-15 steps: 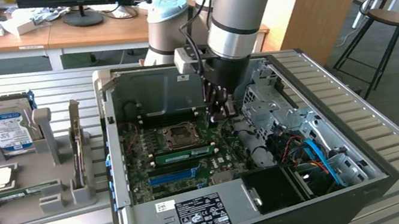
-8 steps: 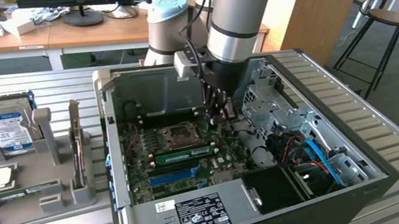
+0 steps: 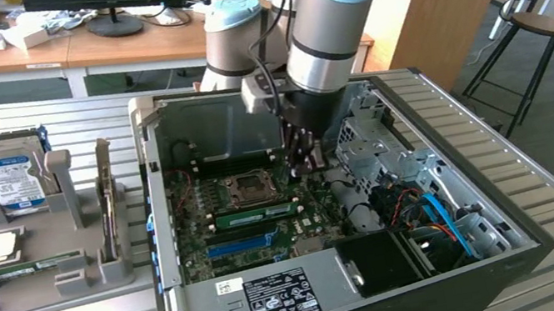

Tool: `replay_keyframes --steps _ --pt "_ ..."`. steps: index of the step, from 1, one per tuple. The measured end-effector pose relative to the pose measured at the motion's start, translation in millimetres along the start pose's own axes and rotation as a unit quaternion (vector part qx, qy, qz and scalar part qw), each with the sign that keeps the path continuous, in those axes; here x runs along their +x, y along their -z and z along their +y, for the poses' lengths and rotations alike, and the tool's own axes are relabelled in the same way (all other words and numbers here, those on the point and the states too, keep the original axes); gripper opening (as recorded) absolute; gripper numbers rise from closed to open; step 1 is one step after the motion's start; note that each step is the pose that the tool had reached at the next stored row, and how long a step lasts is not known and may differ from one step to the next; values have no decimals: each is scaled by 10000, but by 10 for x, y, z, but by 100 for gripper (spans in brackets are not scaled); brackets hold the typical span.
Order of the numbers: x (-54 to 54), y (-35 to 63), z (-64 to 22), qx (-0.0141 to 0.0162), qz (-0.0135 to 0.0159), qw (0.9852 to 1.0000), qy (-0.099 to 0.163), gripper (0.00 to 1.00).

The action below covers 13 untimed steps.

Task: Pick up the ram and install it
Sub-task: 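Insert the ram into the slot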

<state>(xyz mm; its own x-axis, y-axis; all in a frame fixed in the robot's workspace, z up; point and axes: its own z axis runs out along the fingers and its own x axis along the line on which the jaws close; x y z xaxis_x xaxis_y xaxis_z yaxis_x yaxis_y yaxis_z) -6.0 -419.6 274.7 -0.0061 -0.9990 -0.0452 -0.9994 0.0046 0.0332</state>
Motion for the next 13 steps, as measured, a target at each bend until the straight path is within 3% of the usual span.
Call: replay_keyframes --steps 13 --pt "4 -100 -3 0 0 10000 0 10"
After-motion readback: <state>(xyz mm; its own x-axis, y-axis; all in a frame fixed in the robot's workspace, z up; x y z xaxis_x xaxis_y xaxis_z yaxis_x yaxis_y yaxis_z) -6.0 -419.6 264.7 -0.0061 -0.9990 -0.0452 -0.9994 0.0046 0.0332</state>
